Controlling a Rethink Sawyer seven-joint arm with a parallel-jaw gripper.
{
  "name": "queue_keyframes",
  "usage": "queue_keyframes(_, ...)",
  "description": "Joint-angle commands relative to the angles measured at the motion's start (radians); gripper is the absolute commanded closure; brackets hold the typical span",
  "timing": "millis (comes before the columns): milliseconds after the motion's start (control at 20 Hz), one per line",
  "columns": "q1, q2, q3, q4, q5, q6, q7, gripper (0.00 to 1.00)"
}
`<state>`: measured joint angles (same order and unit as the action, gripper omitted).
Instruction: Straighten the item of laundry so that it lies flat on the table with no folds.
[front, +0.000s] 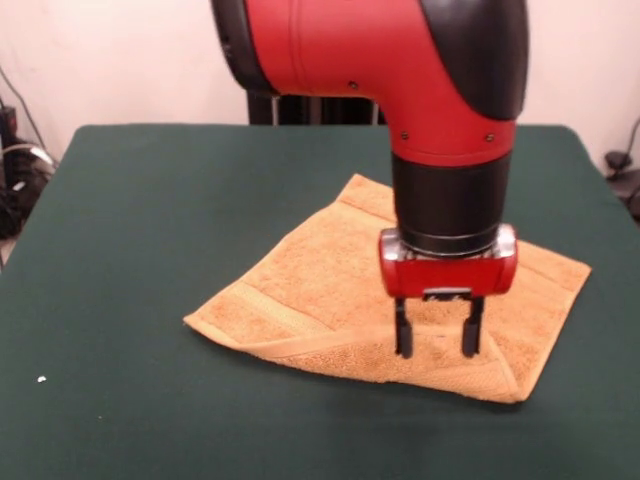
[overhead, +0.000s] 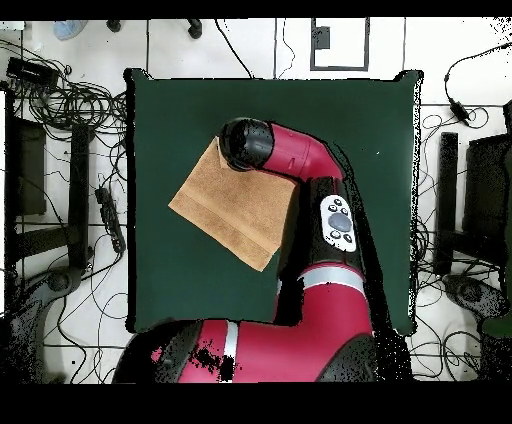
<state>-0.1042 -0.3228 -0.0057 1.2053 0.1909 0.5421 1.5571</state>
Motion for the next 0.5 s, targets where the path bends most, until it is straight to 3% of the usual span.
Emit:
queue_keyframes(50,-0.004,0.101,0.118,0.103,0.018,-0.088,0.175,0.00)
queue_keyframes(500,-0.002,0.124,0.116,0.099,0.021,-0.120,0.183,0.00)
